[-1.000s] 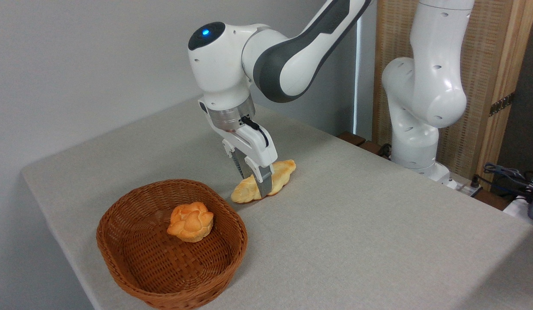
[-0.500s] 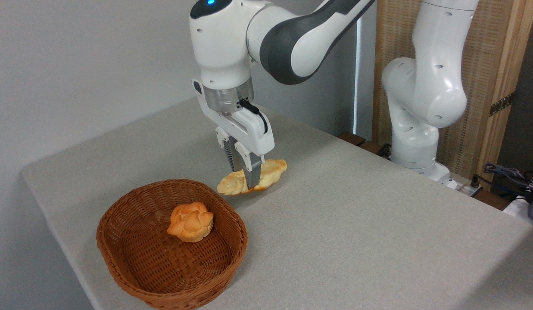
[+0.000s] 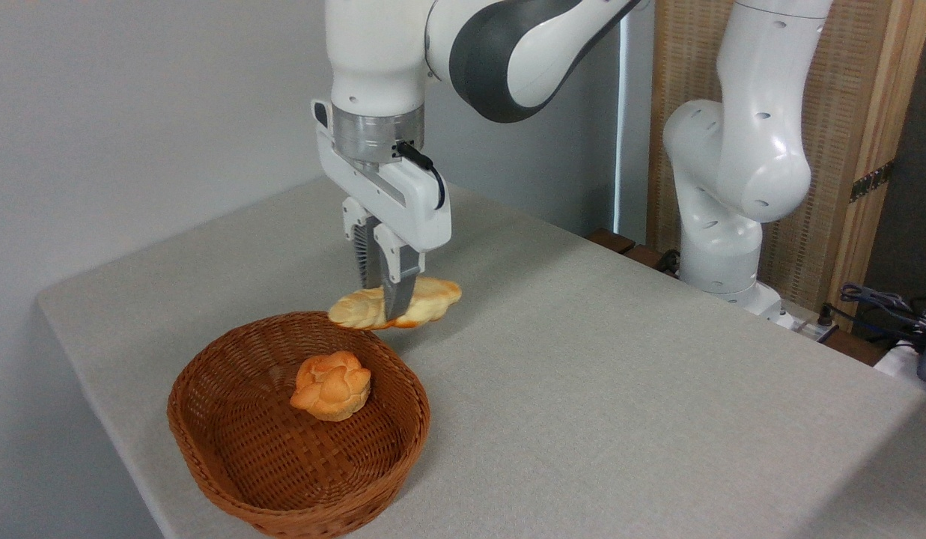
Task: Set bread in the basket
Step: 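Lift the bread roll and carry it over the wicker basket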
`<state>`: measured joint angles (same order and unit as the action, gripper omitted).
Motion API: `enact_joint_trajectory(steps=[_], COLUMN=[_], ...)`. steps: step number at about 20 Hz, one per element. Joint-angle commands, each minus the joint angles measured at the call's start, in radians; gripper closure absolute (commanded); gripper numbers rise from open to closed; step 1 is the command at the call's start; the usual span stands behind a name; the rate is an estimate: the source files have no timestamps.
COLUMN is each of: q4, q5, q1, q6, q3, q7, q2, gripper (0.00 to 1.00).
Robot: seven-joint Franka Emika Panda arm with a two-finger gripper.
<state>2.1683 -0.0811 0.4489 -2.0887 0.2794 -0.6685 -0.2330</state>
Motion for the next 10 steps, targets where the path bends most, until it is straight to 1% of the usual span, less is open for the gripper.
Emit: enact_joint_trajectory(steps=[1,2,3,7,8,9,10], q4=[-0.008,-0.008,-0.010,-0.013,-0.013,-0.013,-0.013], q5=[-0.043,-0.067,-0.081,-0.117,-0.146,-0.173,-0.193], q1=[0.005,0.007,0.007,0.007,0.007,0.007,0.007], q6=[-0.100,-0.131,-0.155,-0.276,-0.310,-0.341,-0.362], q3=[0.036,0.056,0.060,0.075,0.079,0.081,0.081], q7=[-0.028,-0.028,-0.028,-0.026,-0.026,-0.026,-0.025], q2=[0.004,0.004,0.004,0.024,0.030,0.043,0.049], gripper=[0.60,0.60,0.60,0.58,0.48,0.44,0.27])
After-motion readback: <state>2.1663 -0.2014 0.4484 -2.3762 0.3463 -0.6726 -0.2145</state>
